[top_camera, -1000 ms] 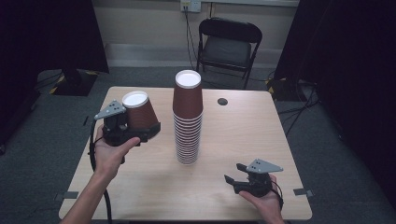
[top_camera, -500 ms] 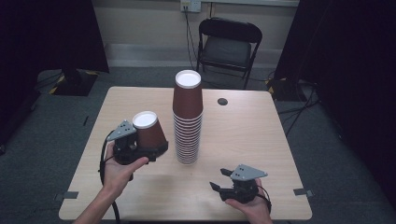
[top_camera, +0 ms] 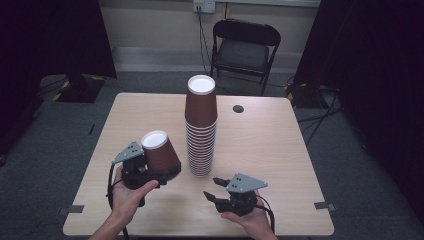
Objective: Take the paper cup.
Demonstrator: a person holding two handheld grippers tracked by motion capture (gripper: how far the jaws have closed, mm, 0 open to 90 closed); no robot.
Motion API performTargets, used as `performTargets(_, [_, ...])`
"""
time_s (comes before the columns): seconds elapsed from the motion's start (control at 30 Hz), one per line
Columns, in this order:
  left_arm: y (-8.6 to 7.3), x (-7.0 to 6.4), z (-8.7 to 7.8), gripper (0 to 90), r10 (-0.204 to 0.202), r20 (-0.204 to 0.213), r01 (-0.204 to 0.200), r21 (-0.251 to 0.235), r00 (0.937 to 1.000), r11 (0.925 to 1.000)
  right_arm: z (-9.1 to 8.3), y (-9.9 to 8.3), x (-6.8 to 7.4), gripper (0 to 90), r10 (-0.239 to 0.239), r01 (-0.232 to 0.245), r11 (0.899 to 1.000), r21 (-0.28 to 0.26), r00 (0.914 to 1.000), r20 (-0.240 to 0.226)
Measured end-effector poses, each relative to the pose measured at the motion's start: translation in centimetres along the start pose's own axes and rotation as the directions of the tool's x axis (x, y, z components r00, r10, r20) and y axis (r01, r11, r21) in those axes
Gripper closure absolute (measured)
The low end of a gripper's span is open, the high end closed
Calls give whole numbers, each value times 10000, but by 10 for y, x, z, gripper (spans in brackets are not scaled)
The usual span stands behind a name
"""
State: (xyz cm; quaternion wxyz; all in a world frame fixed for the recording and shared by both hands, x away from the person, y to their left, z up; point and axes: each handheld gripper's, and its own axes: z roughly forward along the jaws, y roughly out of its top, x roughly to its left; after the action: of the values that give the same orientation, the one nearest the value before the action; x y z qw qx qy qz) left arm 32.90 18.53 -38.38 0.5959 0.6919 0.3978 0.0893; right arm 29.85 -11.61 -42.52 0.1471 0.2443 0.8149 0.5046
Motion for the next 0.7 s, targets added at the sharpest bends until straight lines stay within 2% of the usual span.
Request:
performTargets(0.07, [0, 1, -1, 106, -55, 74, 55, -7, 10000, 10000, 3, 2, 2, 481, -64, 64, 9999, -82, 10000, -31])
performTargets(0.1, [-2, 1, -1, 106, -401, 155, 402, -15, 9991, 9992, 8, 5, 6, 487, -181, 179, 9997, -158, 9998, -107])
performTargets(0.13, [-2, 1, -1, 106, -401, 155, 402, -15, 9991, 9992, 8, 5, 6, 487, -181, 179, 9997, -158, 9998, -107])
performTargets(0.17, [-3, 2, 0, 106, -692, 350, 693, -21, 9970, 9976, 10, 7, 8, 488, -244, 241, 9995, -210, 9996, -115])
performTargets(0.2, [-6, 3, 1, 106, -1211, 665, 1218, -70, 9904, 9925, 14, 11, 13, 483, -475, 472, 9981, -401, 9989, -46])
performTargets(0.3, [-7, 2, 4, 107, -1374, 762, 1372, 79, 9876, 9905, 17, 15, 14, 504, -519, 511, 9969, -591, 9986, -111])
performTargets(0.4, [-9, 0, 6, 108, -1761, 1144, 1751, 182, 9777, 9844, 21, 22, 17, 541, -792, 799, 9913, -1044, 9968, 104])
performTargets(0.43, [-8, -1, 6, 108, -1785, 1172, 1776, 185, 9769, 9839, 22, 24, 17, 547, -854, 865, 9896, -1149, 9962, 143])
performTargets(0.6, [-7, 1, 7, 108, -2297, 1569, 2273, 328, 9605, 9733, 25, 32, 20, 574, -1160, 1195, 9775, -1737, 9928, 305])
performTargets(0.7, [-7, 4, 9, 108, -2826, 1778, 2788, 468, 9426, 9592, 25, 34, 22, 594, -1393, 1489, 9659, -2120, 9884, 599])
